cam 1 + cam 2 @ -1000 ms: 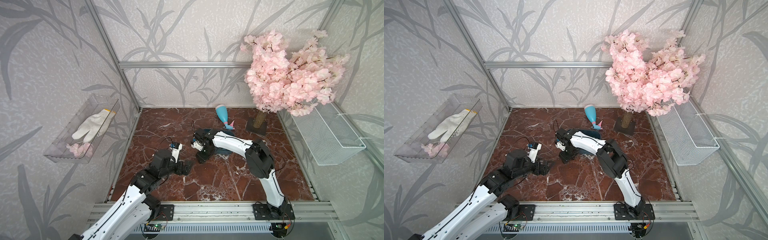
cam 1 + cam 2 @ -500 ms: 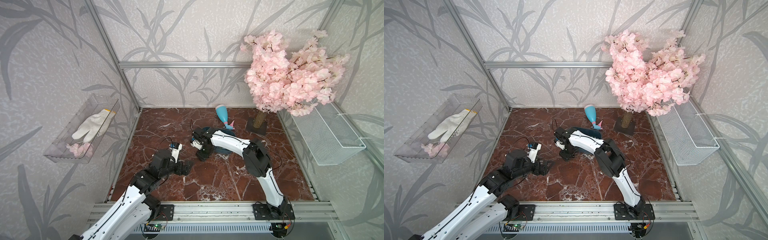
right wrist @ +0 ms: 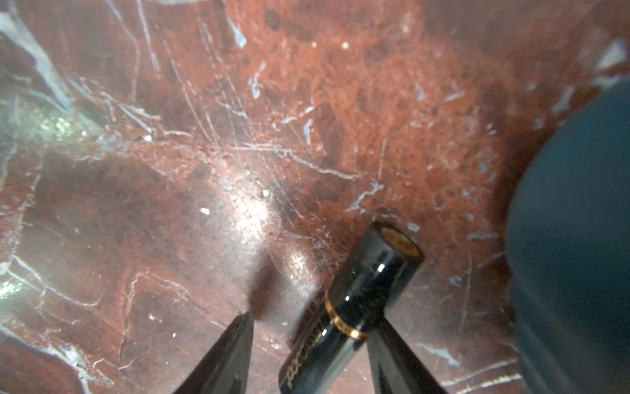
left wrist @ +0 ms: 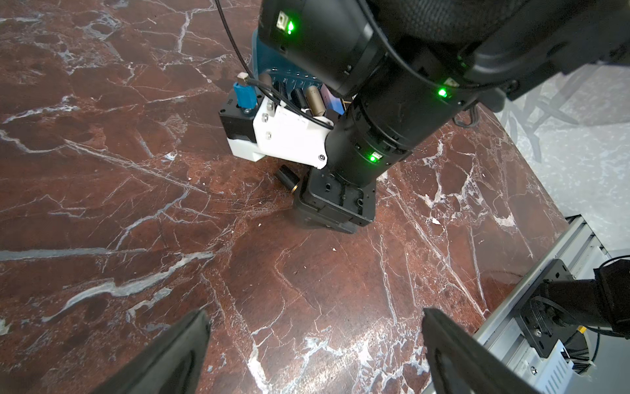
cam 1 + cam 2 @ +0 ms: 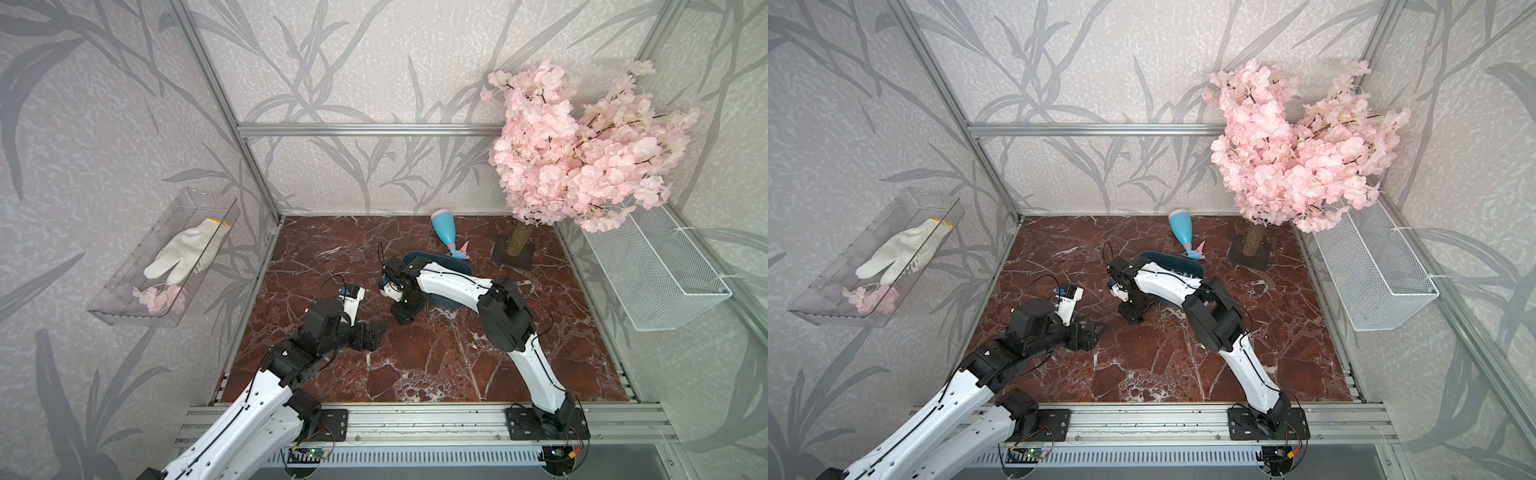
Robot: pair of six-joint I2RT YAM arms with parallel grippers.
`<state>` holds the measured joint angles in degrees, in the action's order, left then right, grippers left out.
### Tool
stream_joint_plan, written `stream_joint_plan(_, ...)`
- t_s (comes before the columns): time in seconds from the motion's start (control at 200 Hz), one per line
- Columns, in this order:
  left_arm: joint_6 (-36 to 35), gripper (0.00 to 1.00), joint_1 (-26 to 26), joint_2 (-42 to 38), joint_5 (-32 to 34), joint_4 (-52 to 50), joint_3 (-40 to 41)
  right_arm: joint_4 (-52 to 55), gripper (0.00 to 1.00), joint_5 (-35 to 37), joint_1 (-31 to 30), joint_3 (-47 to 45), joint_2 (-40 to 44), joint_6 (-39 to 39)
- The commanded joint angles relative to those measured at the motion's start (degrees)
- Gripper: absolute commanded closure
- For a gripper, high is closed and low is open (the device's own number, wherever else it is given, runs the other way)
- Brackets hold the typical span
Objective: Put the lipstick into the storage box
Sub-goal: Pick up the lipstick at the center of the board.
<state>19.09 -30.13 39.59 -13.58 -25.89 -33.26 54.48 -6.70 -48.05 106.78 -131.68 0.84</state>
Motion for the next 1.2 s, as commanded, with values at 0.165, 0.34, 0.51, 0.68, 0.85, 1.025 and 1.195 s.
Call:
stream_joint_plan(0.165,-0.5,0.0,0.5,0.9,-0.6,0.4,-0.6,2.0,0.58,0.6,0.0,2.0,-2.2,-2.7)
stream_joint_plan(0.34,-0.9,0.0,0.6,1.4,-0.7,0.5,-1.0,1.9,0.73,0.6,0.0,2.6,-2.0,-3.5)
stream_joint_plan(0.51,-0.9,0.0,0.6,1.4,-0.6,1.1,-0.8,2.6,0.79,0.4,0.0,3.3,-1.6,-4.1)
stream_joint_plan(0.68,-0.9,0.0,0.6,1.2,-0.3,1.5,-0.7,2.6,0.8,-1.1,0.0,3.3,0.4,-5.9)
stream_joint_plan(0.85,-1.2,0.0,0.6,-0.1,1.2,2.3,-0.9,3.1,0.79,-3.8,0.0,4.8,3.9,-9.2)
stream_joint_plan(1.025,-2.5,0.0,0.6,-1.8,2.5,3.1,-1.8,5.3,0.8,-6.2,0.1,8.6,6.1,-12.5)
stream_joint_plan(1.195,-3.2,0.0,0.7,-3.7,3.7,4.6,-3.3,8.9,0.79,-6.5,0.5,13.7,7.5,-15.3)
